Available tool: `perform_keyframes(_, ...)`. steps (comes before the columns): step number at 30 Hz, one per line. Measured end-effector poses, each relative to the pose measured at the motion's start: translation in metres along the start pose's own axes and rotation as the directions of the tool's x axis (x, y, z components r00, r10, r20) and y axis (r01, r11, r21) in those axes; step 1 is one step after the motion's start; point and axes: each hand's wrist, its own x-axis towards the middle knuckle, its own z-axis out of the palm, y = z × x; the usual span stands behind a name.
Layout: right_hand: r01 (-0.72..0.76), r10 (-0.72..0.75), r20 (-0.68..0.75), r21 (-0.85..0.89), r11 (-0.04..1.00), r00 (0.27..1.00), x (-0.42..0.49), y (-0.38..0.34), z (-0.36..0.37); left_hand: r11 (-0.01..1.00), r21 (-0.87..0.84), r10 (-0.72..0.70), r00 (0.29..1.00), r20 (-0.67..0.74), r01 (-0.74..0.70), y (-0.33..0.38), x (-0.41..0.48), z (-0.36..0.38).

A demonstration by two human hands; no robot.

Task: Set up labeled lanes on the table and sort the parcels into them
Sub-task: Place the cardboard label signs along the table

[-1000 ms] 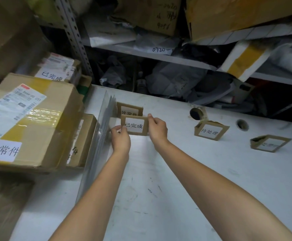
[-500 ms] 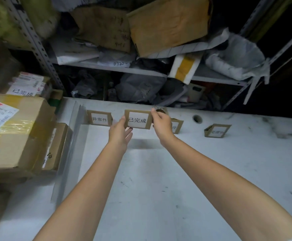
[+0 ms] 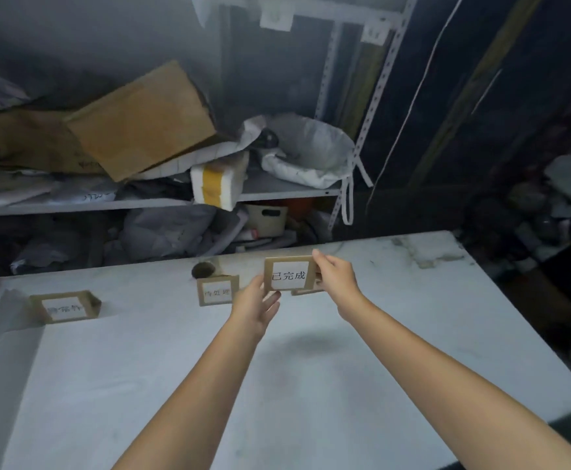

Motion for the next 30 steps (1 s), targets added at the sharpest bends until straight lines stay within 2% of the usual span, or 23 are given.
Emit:
perform_keyframes(4, -0.039, 0.039, 0.008, 0.042, 0.998, 0.999, 0.046, 0.031, -0.081, 0.999, 0.032, -0.029, 1.0, -0.004, 0.029, -0.054, 0.019, 0.074)
perform_keyframes(7, -0.055, 0.053, 0.032, 0.053, 0.997, 0.998, 0.086, 0.057, -0.137, 0.999, 0.025, -0.042, 0.997, -0.069, 0.044, -0.094, 0.037, 0.133)
perform_keyframes(12, -0.111, 0.11, 0.056, 0.027, 0.993, 0.992, 0.152, 0.098, -0.197, 0.997, 0.037, -0.068, 0.991, -0.118, 0.073, -0.139, 0.075, 0.205)
perform_keyframes(20, -0.147, 0.145, 0.068, 0.024, 0.989, 0.987, 0.237, 0.152, -0.228, 0.99, 0.095, -0.081, 0.98, -0.182, 0.1, -0.177, 0.15, 0.261)
perform_keyframes(30, -0.176, 0.172, 0.08, 0.037, 0.984, 0.982, 0.297, 0.189, -0.231, 0.964, 0.229, -0.087, 0.971, -0.223, 0.139, -0.197, 0.212, 0.279)
